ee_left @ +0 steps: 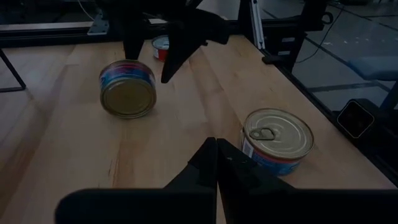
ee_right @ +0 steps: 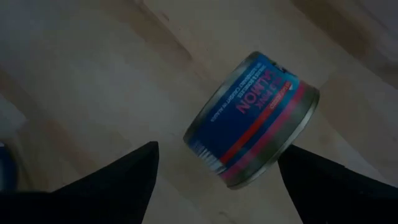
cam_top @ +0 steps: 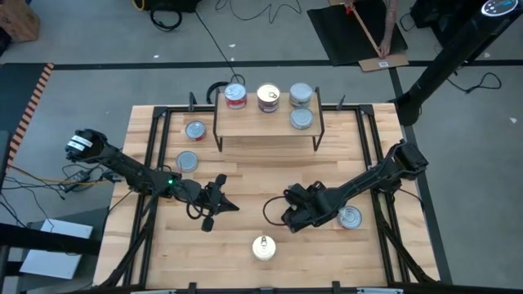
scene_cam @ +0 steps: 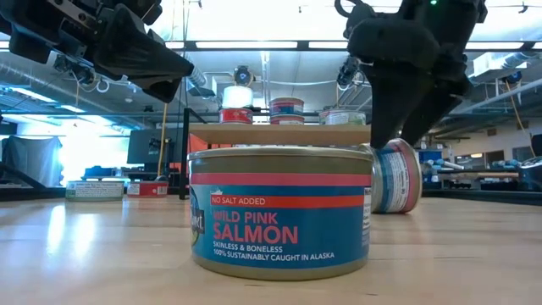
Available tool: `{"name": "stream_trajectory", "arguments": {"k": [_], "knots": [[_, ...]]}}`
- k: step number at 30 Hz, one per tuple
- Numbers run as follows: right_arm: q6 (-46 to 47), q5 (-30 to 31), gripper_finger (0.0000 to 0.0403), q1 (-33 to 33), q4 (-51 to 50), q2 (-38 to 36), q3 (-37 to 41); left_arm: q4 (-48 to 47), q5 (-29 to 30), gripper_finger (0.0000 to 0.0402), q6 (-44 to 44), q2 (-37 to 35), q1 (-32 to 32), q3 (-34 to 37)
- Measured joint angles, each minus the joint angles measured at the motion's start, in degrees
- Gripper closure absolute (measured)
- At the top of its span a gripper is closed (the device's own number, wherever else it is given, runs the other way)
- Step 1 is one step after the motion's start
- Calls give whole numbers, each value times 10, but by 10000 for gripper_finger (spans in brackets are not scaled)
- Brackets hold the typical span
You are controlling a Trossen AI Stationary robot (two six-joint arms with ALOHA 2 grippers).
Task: Stack canned seafood by type on shelf
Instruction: Put the blue pink tuna can on the shelf aligned with the other blue pink tuna can
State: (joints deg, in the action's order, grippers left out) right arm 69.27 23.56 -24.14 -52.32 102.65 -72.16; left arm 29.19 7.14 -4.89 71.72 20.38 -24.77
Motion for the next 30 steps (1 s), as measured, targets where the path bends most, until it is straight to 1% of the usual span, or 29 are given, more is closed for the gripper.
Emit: {"name": "stream_trajectory", "arguments": {"k": [6,11,15,19,24,25,30], "knots": [[2,37,76,20,-4,2,0,0,0,394,-1,0,0,0],[0,38,82,35,-10,16,0,-4,0,394,-2,0,0,0],[-3,42,96,37,-29,25,0,-5,-2,394,-3,0,0,0],[-5,48,133,37,-53,27,0,-8,-3,394,-3,0,0,0],[-45,56,211,37,-60,27,0,-6,-3,394,-2,0,0,0],[-58,59,220,37,-60,27,0,-6,-3,394,-2,0,0,0],[-122,67,221,37,-59,27,0,-7,-2,394,-2,0,0,0]]}}
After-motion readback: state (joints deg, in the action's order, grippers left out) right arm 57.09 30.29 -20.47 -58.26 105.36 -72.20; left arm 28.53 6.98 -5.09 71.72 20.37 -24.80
